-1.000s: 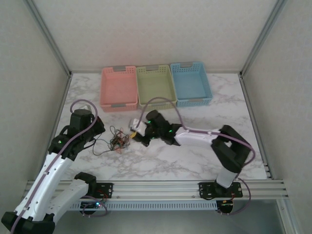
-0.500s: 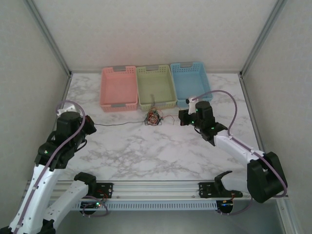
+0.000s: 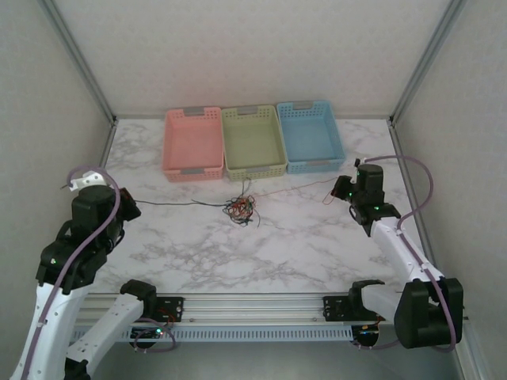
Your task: Untangle the cables
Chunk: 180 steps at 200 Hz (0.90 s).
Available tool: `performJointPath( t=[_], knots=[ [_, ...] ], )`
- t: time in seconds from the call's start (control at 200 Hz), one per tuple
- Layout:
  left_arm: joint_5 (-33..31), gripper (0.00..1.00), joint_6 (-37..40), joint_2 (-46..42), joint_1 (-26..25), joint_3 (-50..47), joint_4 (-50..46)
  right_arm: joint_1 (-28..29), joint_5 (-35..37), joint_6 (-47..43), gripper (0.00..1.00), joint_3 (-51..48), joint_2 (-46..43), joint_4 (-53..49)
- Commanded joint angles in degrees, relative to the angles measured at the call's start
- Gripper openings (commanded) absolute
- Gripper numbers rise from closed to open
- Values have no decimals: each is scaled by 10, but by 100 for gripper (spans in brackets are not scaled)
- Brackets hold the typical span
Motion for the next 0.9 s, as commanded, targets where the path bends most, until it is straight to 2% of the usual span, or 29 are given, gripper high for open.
performJointPath(
  t=[0.0,0.095,0.215,0.325,0.52,0.59,0.751,0.836,0.896],
  knots=[
    [-37,0,21,-3,7,11,-25,-30,63,20,0,11,-4,-49],
    [-53,0,32,-3,7,25,-33,-82,37,48,0,9,1,-51],
    [-68,0,48,-2,7,60,-51,-98,56,60,0,14,21,-60],
    [-108,0,70,-5,7,92,-68,-131,57,88,0,7,37,-64],
    [-142,0,92,-14,7,120,-83,-134,74,90,0,-3,48,-56],
    [-95,0,84,-13,7,100,-71,-135,53,90,0,-9,49,-47],
    [60,0,46,17,7,18,-30,-134,53,81,0,-16,34,-52],
    [166,0,19,32,7,-44,22,-134,2,71,0,-16,32,-49],
    [210,0,0,46,6,-85,56,-127,-20,67,0,-7,39,-61]
  ],
)
